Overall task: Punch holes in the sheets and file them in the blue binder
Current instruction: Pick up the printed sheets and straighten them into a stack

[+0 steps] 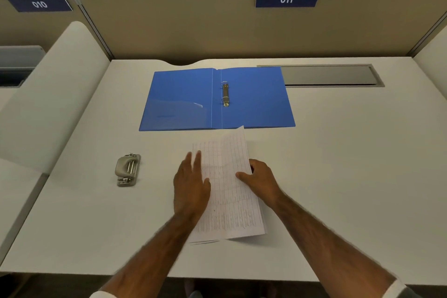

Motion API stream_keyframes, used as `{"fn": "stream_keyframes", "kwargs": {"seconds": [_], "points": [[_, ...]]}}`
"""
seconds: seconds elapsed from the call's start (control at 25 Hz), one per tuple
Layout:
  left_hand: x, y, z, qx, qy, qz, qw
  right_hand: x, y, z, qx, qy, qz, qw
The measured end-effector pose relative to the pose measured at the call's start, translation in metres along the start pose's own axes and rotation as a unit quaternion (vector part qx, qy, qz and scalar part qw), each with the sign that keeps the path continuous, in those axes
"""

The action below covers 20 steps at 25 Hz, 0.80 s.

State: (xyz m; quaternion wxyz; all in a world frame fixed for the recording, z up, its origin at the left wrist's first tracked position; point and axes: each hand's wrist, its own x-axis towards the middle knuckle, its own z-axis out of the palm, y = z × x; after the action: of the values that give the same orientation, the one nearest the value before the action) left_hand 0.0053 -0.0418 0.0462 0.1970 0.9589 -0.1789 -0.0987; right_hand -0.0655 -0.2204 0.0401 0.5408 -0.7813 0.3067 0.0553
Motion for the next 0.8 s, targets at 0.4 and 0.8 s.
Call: {"fn": "stream_keyframes", "kwargs": {"seconds": [0.4,0.8], "points": [[-0.007,-0.011,0.037,0.109,-0.106,0.087,0.985,0.030,0.011,-0.016,-0.303,0.029,-0.113,0.946],[-0.006,-0.017,0.048,0.123,-0.098,0.095,0.983,0.009,-0.001,-0.006,0.130,0.016,0.002,0.991]]}}
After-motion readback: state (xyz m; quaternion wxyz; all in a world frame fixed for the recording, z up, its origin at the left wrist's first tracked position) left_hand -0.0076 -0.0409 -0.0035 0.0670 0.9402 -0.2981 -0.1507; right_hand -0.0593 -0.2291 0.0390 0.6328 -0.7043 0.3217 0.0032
